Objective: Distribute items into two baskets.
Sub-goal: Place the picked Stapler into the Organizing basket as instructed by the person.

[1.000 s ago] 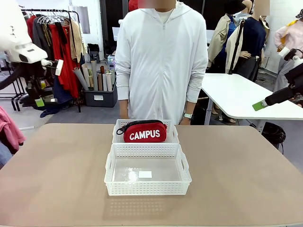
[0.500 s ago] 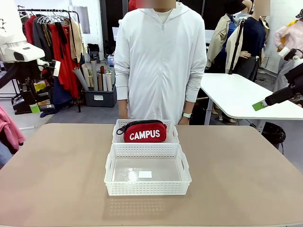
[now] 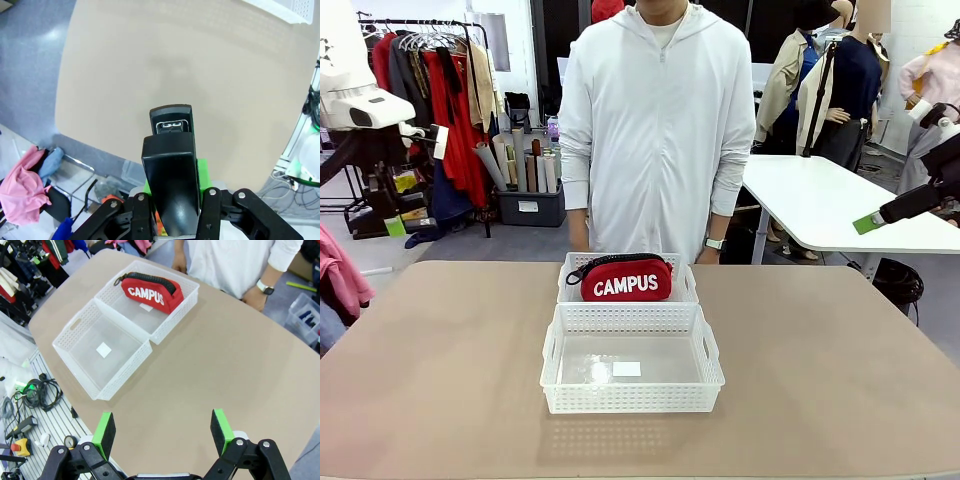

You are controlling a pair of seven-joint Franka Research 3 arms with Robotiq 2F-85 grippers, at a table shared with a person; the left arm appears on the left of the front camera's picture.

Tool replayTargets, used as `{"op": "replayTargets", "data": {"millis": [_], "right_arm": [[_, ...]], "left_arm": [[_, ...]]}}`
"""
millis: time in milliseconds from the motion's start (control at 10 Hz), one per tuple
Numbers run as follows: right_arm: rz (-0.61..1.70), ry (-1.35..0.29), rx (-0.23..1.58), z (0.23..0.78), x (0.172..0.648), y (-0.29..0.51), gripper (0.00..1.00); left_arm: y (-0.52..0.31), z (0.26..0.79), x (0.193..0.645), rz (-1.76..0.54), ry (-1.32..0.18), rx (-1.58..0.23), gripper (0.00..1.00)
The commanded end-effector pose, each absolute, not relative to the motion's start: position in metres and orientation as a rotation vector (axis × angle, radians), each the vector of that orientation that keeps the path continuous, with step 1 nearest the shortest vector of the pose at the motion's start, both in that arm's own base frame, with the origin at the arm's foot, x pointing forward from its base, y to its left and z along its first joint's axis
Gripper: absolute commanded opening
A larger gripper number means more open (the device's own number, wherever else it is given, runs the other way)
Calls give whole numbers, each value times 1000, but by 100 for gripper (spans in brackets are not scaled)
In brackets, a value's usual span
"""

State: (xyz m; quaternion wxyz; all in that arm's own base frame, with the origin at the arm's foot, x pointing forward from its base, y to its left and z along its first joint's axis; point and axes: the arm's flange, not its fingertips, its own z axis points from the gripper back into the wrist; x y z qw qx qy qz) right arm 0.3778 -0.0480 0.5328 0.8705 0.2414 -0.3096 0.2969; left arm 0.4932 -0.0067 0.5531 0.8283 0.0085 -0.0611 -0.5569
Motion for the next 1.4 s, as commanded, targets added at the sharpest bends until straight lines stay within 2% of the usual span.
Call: {"op": "replayTargets", "data": {"millis": [0,1100,1300], "right_arm": [[619,-650,506,534,378,-49,100],[619,-650,506,534,378,-49,100],[619,-650,506,534,378,-49,100]], "left_arm": [[-3,556,496,-1194,-134,32,0],[-3,556,496,-1194,-134,32,0],[-15,550,483,-1198,-134,12,0]]}}
